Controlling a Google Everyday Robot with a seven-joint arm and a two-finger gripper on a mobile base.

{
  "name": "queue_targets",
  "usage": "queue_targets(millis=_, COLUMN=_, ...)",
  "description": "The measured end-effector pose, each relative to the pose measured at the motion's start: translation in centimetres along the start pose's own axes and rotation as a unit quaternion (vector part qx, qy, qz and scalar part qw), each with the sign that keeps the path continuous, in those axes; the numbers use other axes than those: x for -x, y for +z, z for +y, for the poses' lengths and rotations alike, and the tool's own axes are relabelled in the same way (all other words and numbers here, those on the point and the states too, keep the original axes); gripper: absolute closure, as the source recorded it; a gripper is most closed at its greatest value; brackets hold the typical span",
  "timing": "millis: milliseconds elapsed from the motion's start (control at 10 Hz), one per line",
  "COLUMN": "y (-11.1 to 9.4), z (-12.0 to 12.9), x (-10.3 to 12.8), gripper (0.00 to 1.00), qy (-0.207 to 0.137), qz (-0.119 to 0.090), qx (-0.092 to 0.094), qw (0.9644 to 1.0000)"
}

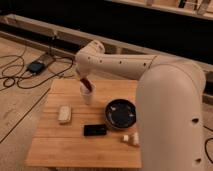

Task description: Place the pepper in the ceramic cup

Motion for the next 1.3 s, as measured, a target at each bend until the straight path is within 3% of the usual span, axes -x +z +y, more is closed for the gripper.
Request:
queue_targets(millis=200, y=0.16, z=-0.29, x=-0.14, gripper=0.39, qy=0.009, qz=-0.006, qx=0.002, qw=0.9999)
queue_targets(millis=700, y=0.48, z=-0.37, x=-0.38, gripper=0.39, qy=0.023, qz=-0.019, qx=0.013, qw=0.9995)
queue_targets(millis=1300, y=0.49, z=-0.29, x=-0.36, gripper=0.39, qy=0.023, qz=-0.02, qx=0.014, qw=0.9994)
